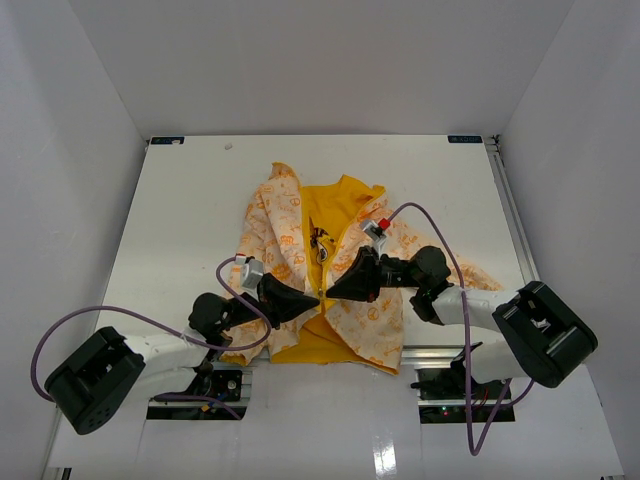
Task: Zip up the jacket
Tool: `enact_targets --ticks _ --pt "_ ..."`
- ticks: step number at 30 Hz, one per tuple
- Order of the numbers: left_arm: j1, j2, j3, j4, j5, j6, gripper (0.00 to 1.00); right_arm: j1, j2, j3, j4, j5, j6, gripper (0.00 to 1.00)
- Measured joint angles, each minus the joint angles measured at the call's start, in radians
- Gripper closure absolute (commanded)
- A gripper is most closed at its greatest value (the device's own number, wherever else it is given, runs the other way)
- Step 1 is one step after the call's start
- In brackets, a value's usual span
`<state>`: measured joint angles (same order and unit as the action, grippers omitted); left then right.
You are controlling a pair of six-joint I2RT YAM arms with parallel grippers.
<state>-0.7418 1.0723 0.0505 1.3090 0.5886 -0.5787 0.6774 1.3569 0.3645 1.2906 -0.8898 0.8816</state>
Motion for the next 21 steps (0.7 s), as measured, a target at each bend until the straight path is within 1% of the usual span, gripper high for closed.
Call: enact_targets --ticks 7,21 --pt "0.0 -0.011 0.003 0.0 0.019 0.012 1.0 -0.008 0.024 0.03 0.002 -0.051 0.024 0.92" --pt "0.006 0.007 0.026 -0.011 0.084 0.003 1.0 -0.023 0.033 0.036 0.01 -0.094 0.04 0.92"
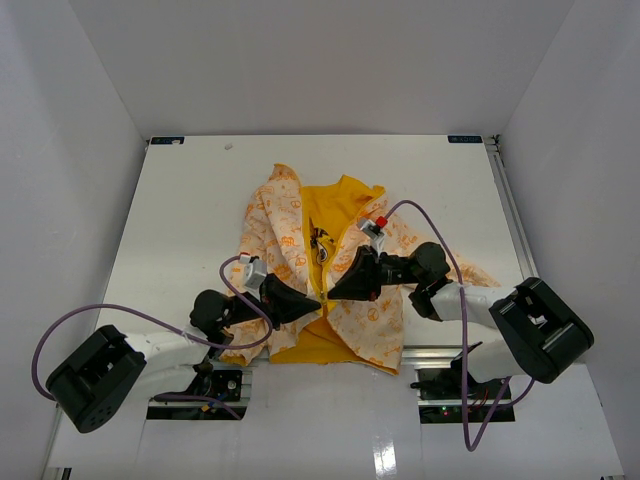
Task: Zip up the jacket
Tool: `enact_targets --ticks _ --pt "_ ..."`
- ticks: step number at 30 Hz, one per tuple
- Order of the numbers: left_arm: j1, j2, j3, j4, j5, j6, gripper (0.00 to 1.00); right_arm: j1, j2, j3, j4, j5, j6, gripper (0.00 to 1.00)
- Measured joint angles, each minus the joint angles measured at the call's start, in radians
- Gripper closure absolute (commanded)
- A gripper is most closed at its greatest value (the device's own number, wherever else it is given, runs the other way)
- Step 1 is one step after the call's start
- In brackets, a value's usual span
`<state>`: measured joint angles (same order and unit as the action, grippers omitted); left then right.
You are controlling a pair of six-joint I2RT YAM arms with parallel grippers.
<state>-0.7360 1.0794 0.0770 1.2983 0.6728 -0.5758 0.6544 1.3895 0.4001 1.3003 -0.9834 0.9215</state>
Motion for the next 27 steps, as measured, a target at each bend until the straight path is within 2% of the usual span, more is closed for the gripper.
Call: enact_targets --ticks 23,25,27 --pt "0.008 0.033 0.042 0.015 0.035 0.004 1.0 -0.026 0.006 0.05 0.004 -0.027 -0.009 0.92" --pt "0.008 0.036 0.047 0.015 0.041 0.004 0.95 -0.026 0.006 0.051 0.005 -0.027 -0.012 0.92" --pt "0.008 0.037 0.048 0.015 0.041 0.003 0.74 -0.027 0.007 0.051 0.005 -0.031 -0.012 0.92"
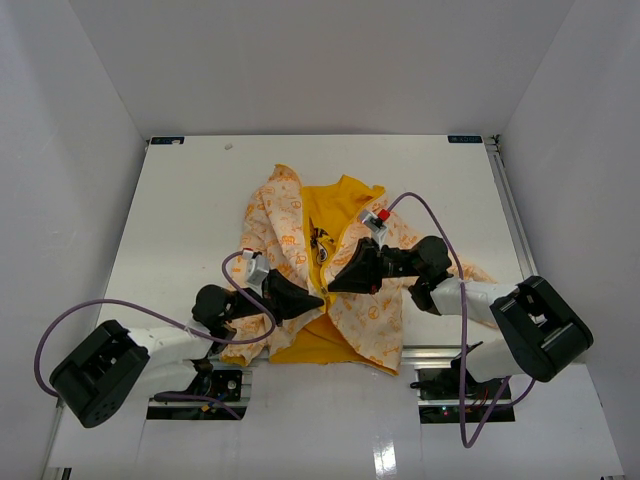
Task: Zip up the jacket
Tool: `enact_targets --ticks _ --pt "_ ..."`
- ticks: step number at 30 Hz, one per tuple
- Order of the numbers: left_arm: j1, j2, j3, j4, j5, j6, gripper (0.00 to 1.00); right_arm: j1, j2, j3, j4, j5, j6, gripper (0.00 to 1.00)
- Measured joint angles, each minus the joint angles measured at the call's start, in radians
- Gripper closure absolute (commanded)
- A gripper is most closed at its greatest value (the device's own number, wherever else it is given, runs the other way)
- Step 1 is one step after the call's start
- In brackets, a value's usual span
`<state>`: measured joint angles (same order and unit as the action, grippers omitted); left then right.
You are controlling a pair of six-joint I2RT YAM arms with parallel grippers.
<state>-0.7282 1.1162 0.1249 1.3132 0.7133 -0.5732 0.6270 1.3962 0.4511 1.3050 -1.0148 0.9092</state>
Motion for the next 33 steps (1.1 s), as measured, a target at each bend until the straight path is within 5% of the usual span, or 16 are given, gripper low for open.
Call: enact_targets --ticks 6,16,33 --pt "-0.007 -0.037 0.0 -0.004 0.006 0.0 0.59 -0.024 0.019 0.0 0.002 0.023 -0.003 0.92" --pt "-0.011 -0.174 0.0 -0.099 -0.062 0.018 0.49 -0.03 0.065 -0.001 0.003 0.027 0.002 0.92" --pt "-0.014 -0.604 0.068 -0.731 -0.326 0.104 0.39 -0.031 0.068 -0.001 0.003 0.029 0.002 0.92"
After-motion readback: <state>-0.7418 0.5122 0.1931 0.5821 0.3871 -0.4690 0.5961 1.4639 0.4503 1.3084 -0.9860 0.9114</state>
